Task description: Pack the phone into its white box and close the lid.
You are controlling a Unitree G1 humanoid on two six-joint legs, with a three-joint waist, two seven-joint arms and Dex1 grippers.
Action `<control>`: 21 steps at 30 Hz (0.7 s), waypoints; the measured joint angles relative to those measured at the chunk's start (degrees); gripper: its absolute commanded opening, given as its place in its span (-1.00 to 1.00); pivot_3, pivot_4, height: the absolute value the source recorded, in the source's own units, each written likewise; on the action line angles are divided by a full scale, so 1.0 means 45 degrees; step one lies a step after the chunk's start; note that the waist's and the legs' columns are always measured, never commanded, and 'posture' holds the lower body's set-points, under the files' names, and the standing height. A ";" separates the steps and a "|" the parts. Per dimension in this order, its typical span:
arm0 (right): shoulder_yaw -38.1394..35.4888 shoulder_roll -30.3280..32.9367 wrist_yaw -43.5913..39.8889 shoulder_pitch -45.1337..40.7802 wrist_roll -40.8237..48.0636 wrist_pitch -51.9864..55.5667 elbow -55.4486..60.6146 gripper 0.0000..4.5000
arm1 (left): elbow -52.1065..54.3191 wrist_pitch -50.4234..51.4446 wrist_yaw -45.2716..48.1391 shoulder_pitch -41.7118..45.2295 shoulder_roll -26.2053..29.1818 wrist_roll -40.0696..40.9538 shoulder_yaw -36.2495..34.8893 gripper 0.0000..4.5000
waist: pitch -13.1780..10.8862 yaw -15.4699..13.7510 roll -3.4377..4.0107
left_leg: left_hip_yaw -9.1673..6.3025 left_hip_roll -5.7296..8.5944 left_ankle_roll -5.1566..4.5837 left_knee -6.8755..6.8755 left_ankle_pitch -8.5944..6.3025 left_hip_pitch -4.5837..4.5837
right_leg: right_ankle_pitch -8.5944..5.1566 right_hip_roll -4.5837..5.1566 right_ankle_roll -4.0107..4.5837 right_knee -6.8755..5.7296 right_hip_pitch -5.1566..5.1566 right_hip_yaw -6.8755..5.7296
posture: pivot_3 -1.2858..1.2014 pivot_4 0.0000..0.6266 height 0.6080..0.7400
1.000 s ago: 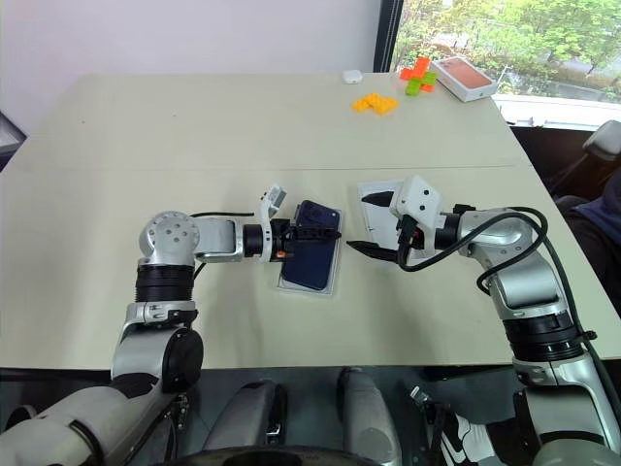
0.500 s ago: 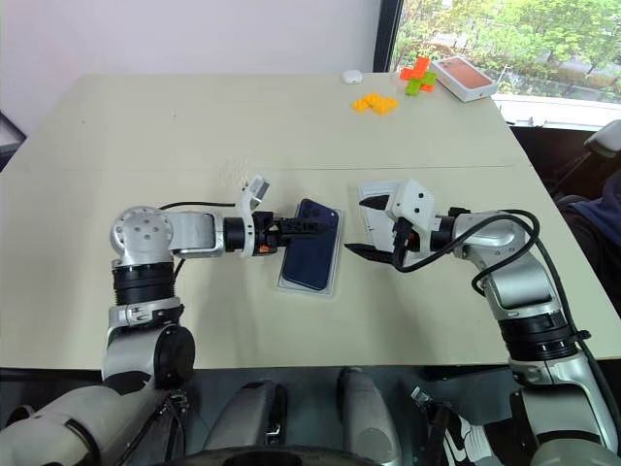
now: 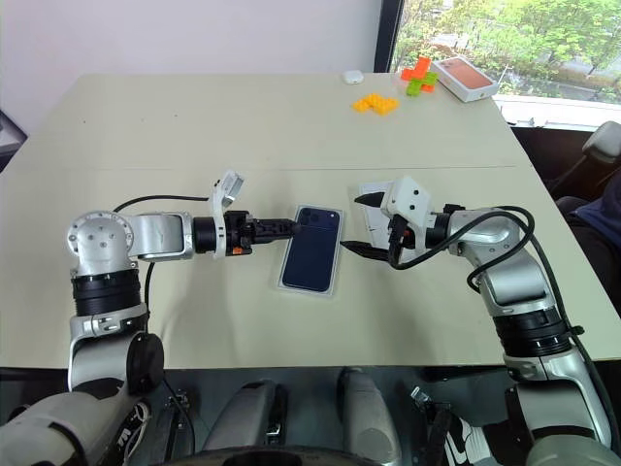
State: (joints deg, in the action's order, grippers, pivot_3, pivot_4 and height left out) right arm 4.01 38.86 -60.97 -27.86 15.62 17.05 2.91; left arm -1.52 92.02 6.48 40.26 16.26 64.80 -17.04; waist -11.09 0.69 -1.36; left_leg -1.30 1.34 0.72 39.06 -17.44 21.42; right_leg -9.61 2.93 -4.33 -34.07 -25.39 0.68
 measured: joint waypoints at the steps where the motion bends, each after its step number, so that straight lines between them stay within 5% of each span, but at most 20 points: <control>1: 0.0000 -0.0089 0.0028 -0.0090 0.0058 0.0071 0.0000 1.00 | 0.0096 0.0000 -0.0065 -0.0047 -0.0001 0.0103 0.0065 0.97 | 0.0000 -0.0002 0.0000 | 0.0000 0.0000 0.0000 0.0001 0.0000 0.0000 | 0.0000 0.0000 0.0001 0.0000 -0.0001 -0.0001 | 0.03 -0.52 1.00; 4: 0.0000 -0.0509 0.0283 -0.0508 0.0240 0.0564 0.0038 1.00 | 0.1074 -0.0459 0.0532 -0.0163 0.0546 0.0038 0.0384 0.97 | 0.0000 0.0049 0.0000 | 0.0007 -0.0004 0.0004 -0.0002 0.0002 0.0000 | 0.0001 -0.0006 0.0003 -0.0005 -0.0008 0.0006 | 0.03 -0.52 1.00; 6: 0.0007 -0.0860 0.0706 -0.0721 0.0316 0.0919 0.0088 1.00 | 0.2482 -0.2742 0.2423 -0.0870 0.2453 -0.1383 0.1818 0.97 | 0.0002 0.0139 0.0009 | 0.0036 -0.0015 0.0026 -0.0030 0.0013 -0.0020 | -0.0002 -0.0028 0.0015 -0.0007 -0.0016 0.0033 | 0.03 -0.52 1.00; 9: 0.0000 -0.1448 0.1507 -0.0792 0.0328 0.1420 0.0203 0.59 | 0.3264 -0.7002 0.5408 -0.2501 0.4892 -0.4315 0.3529 1.00 | 0.0005 0.0088 0.0031 | 0.0063 -0.0030 0.0040 -0.0058 0.0021 -0.0032 | -0.0070 -0.0034 0.0134 -0.0009 -0.0025 0.0048 | 0.03 -0.52 1.00; 16: 0.1048 -0.2212 0.2543 -0.0673 -0.0298 0.1730 0.0610 -0.97 | 0.1709 -1.2081 0.9273 -0.4052 0.5907 -0.6263 0.3023 1.00 | -0.0002 -0.0029 0.0021 | 0.0055 -0.0032 -0.0017 -0.0014 -0.0008 0.0009 | -0.0072 -0.0020 0.0127 0.0005 -0.0027 0.0022 | 0.03 -0.52 1.00; 21: 0.2521 -0.2398 0.2865 -0.0606 -0.1630 0.1353 0.0531 -0.97 | 0.1688 -1.2649 1.0226 -0.4119 0.5854 -0.5981 0.2354 1.00 | -0.0002 0.0002 0.0020 | 0.0060 -0.0030 -0.0033 -0.0001 -0.0017 0.0009 | -0.0070 -0.0015 0.0119 0.0002 -0.0024 0.0021 | 0.03 -0.52 1.00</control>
State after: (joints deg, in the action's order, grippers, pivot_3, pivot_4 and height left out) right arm 15.36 28.07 -48.08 -30.59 8.29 23.14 5.30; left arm 6.07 35.10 52.50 21.73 42.60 37.89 -6.44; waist -11.10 0.70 -1.27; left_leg -1.03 1.21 0.57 39.06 -17.51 21.46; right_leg -9.93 2.86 -3.79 -34.06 -25.50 0.78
